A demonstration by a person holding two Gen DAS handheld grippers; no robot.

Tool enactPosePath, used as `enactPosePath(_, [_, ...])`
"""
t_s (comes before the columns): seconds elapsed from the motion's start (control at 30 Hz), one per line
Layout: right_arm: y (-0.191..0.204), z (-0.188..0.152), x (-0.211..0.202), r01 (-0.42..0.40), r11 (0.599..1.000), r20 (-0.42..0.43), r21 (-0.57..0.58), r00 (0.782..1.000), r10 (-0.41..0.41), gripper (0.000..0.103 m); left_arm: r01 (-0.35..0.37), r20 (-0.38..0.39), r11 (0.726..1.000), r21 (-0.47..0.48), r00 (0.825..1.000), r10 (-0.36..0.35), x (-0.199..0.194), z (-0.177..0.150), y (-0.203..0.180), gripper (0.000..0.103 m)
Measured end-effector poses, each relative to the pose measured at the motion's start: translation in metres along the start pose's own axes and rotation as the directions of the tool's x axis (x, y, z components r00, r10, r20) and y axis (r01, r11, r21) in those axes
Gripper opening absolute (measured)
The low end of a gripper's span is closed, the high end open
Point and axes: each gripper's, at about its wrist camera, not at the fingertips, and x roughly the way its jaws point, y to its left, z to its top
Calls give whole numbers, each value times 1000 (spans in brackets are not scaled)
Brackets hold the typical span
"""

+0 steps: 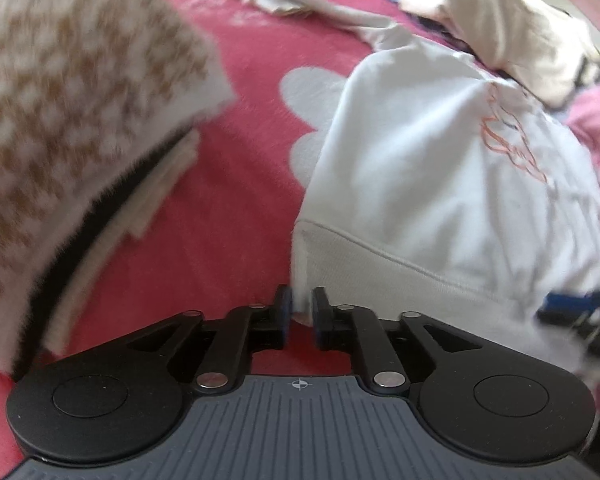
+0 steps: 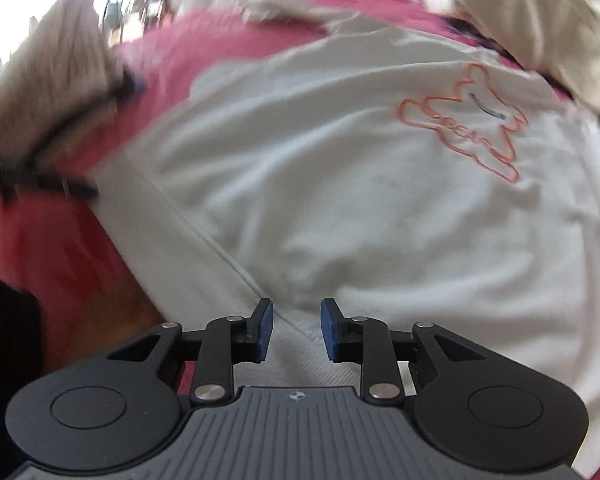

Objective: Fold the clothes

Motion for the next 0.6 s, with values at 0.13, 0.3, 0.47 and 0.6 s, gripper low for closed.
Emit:
enactPosePath(0.13, [-52,-6,-36,47,980,36,191,998,-55,29,9,32,996,89,999,-12,-18,-5,-11,28])
enactPosePath(0.3, [-128,-18,-84,151,898,10,412,985,-170,38,124,47,991,58,991,-126,-31,6,-17,37])
enactPosePath(0.47, [-160,-32,-110,226,891,-127,393,973,-191,43,162,29,979,123,986,-167,-14,28,-41,39])
enactPosePath(0.6, [-154,-46,-94,214,927,-250,308,958,-138,43,200,-14,952,230,979,-202,6,40,-74,39])
